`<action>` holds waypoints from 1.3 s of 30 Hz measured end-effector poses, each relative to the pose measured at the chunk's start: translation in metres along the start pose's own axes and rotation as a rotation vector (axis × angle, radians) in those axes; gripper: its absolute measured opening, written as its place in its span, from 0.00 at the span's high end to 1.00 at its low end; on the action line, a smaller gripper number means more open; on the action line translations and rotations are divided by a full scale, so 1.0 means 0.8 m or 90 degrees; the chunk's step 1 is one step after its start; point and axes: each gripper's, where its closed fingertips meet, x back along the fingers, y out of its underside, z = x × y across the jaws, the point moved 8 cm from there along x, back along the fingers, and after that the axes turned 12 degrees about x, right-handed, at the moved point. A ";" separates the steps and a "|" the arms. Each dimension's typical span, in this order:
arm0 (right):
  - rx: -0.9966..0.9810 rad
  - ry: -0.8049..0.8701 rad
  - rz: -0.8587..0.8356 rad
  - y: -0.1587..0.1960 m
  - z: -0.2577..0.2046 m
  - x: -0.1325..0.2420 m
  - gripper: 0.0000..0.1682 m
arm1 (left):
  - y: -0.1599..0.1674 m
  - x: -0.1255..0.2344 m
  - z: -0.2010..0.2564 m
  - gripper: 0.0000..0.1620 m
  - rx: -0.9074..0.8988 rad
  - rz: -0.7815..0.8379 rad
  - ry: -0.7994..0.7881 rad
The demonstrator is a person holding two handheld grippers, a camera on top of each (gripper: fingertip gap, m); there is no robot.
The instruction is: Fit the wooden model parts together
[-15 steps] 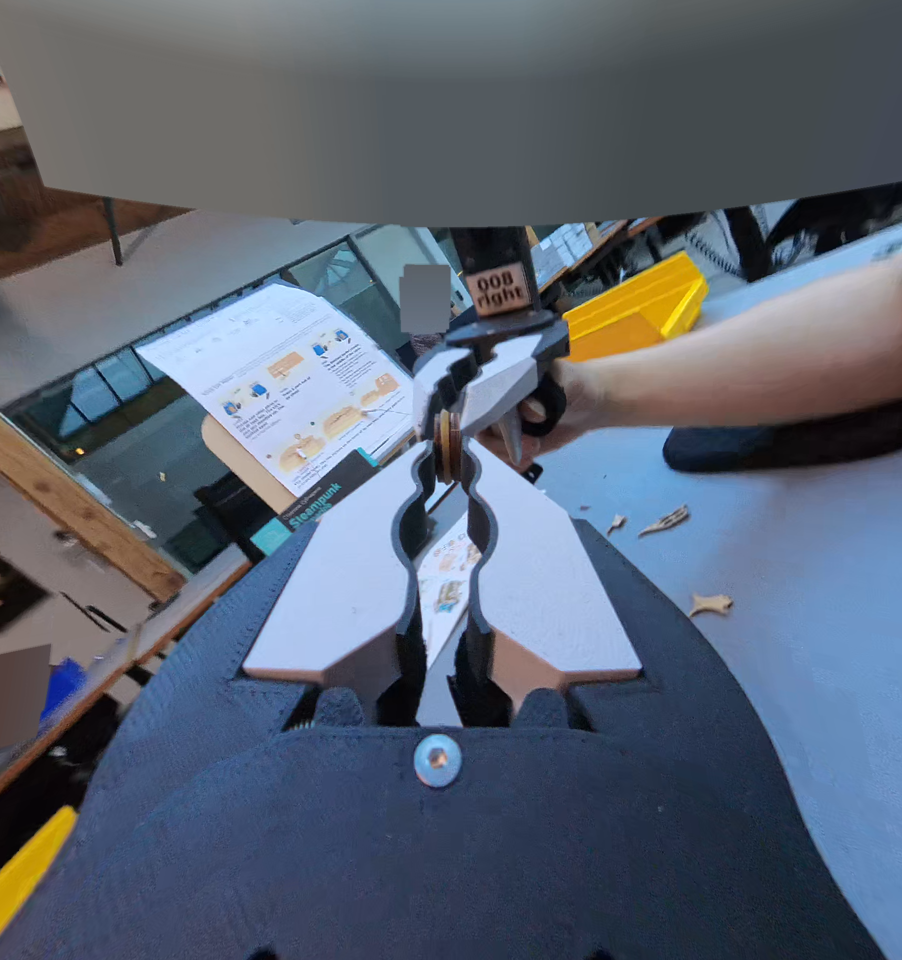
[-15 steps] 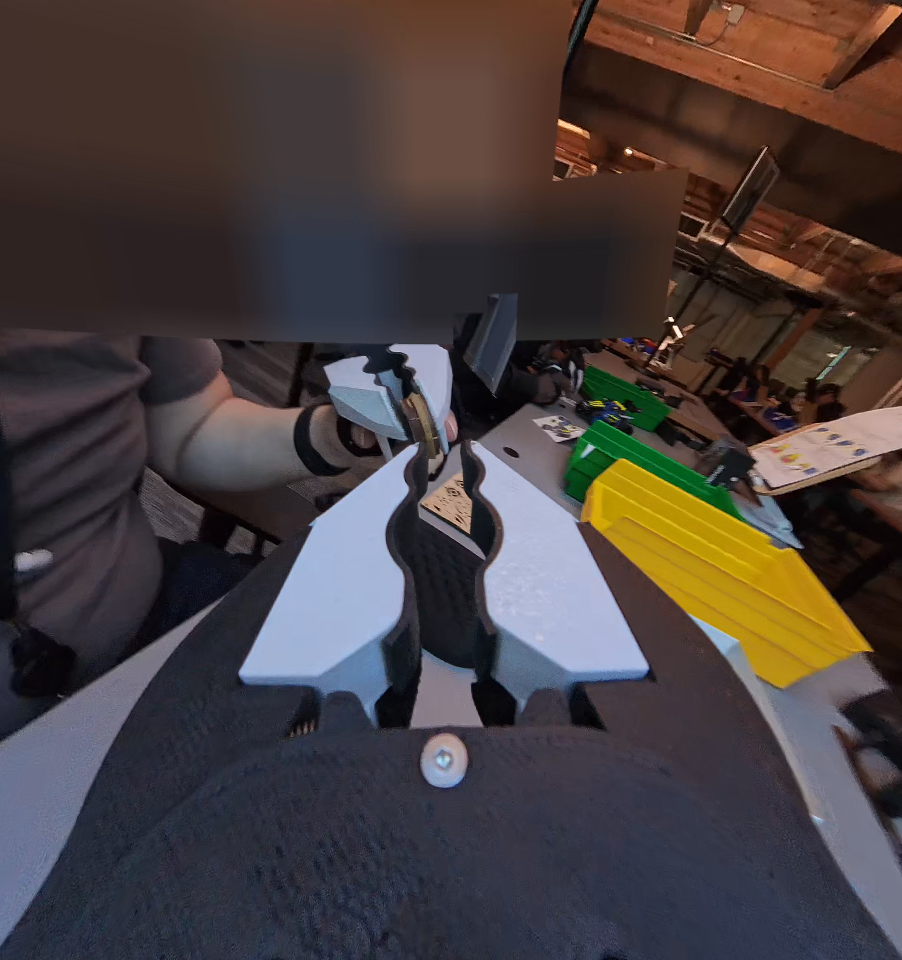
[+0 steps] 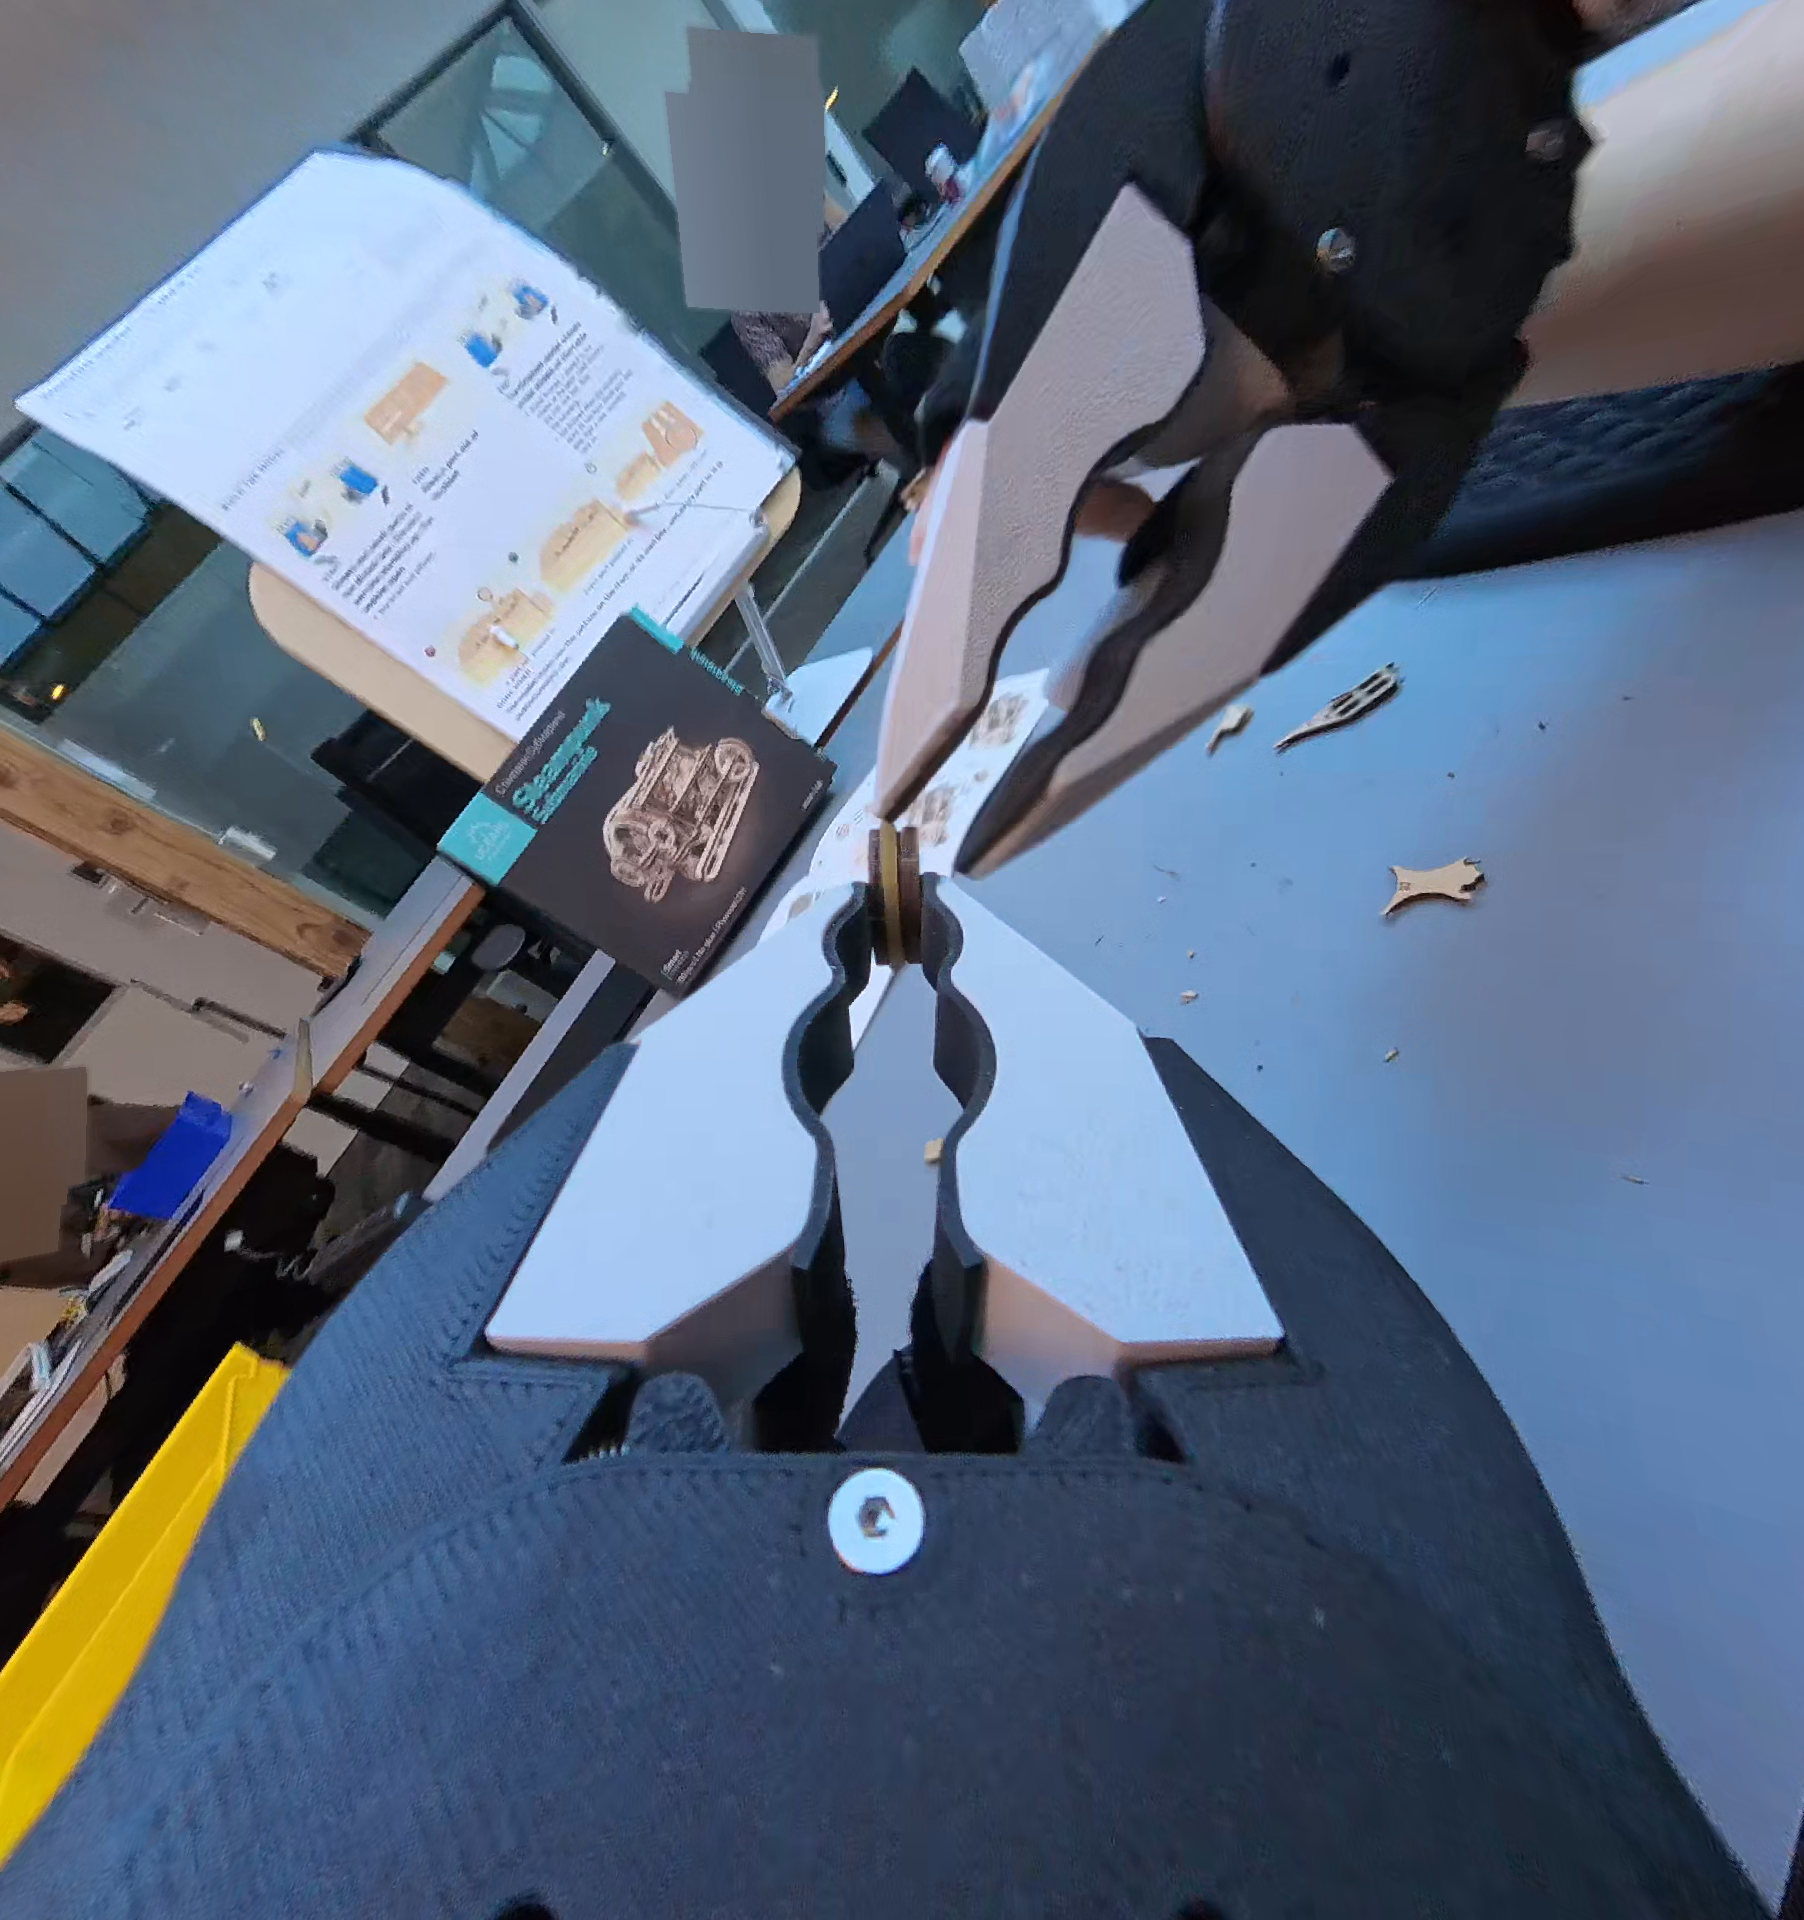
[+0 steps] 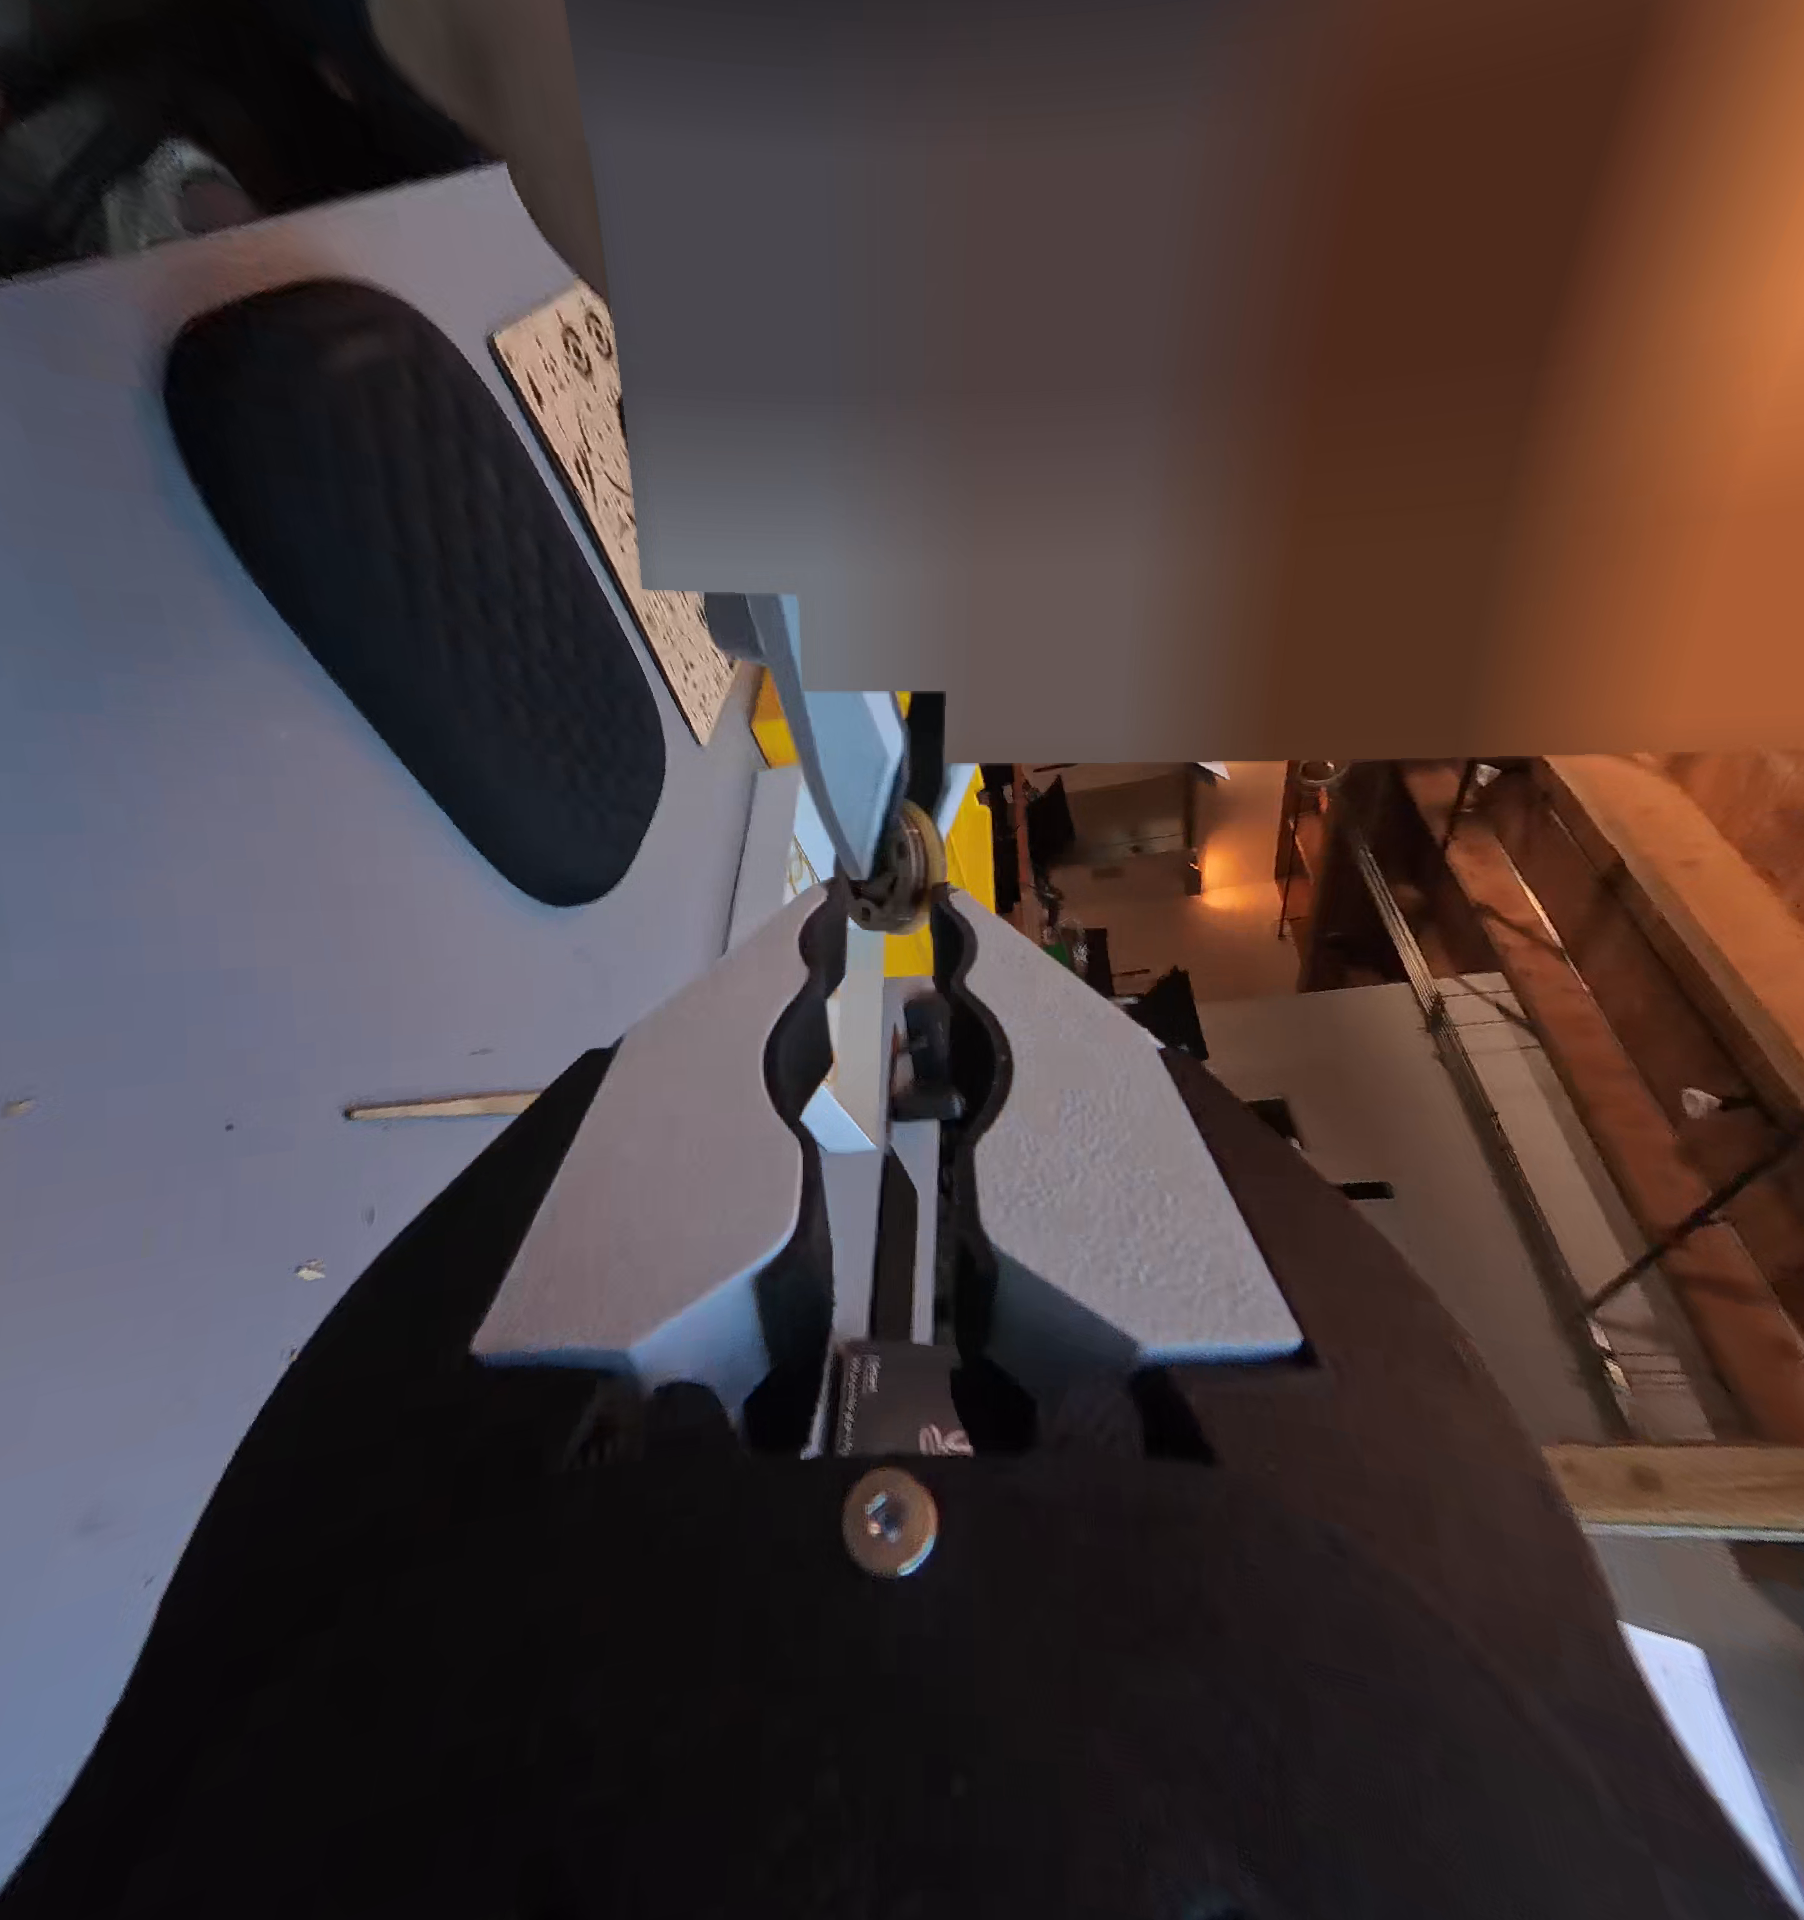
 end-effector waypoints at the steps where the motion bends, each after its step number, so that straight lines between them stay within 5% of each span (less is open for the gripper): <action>1: 0.019 0.001 -0.019 0.000 -0.003 -0.004 0.91 | 0.002 -0.001 -0.002 0.96 0.000 -0.015 -0.011; 10: 0.057 0.057 -0.135 0.000 -0.008 -0.021 0.94 | 0.000 -0.005 -0.006 0.96 0.019 -0.072 -0.057; 25: -0.081 -0.081 -0.336 0.025 -0.024 -0.050 0.92 | 0.010 -0.033 0.010 0.96 -0.046 -0.172 -0.103; 39: -0.068 -0.079 -0.348 0.026 -0.024 -0.049 0.94 | 0.012 -0.040 0.011 0.96 -0.054 -0.175 -0.135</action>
